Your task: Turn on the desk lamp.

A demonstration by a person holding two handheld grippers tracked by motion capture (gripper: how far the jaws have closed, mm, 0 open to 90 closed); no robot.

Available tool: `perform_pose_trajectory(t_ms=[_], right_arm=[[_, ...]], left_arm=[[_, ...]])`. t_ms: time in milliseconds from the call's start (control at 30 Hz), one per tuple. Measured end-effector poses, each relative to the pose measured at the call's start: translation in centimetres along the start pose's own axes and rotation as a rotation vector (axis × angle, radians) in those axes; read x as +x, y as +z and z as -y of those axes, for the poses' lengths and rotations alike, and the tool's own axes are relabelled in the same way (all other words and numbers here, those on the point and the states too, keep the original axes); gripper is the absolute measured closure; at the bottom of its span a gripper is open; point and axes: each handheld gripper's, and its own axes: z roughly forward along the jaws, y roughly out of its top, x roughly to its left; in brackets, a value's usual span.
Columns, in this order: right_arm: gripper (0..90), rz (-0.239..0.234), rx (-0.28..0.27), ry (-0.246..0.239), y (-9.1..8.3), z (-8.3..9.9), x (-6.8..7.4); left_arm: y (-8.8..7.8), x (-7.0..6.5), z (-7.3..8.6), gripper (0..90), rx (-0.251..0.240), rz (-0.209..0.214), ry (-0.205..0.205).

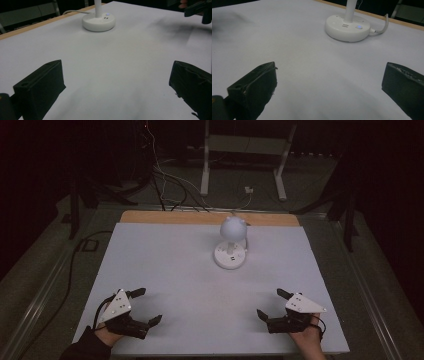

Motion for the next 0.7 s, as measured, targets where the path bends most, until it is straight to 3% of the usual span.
perform_pose_trajectory(t_ms=[133, 700], right_arm=[[0.0, -0.001, 0.013, -0.013, 0.18, 0.11, 0.08], [0.0, 0.046, 0.009, -0.018, 0.02, 0.18, 0.17]], left_arm=[[0.09, -0.01, 0.05, 0.4, -0.005, 0.022, -0.001], [0.09, 0.07, 0.06, 0.4, -0.012, 0.013, -0.006]])
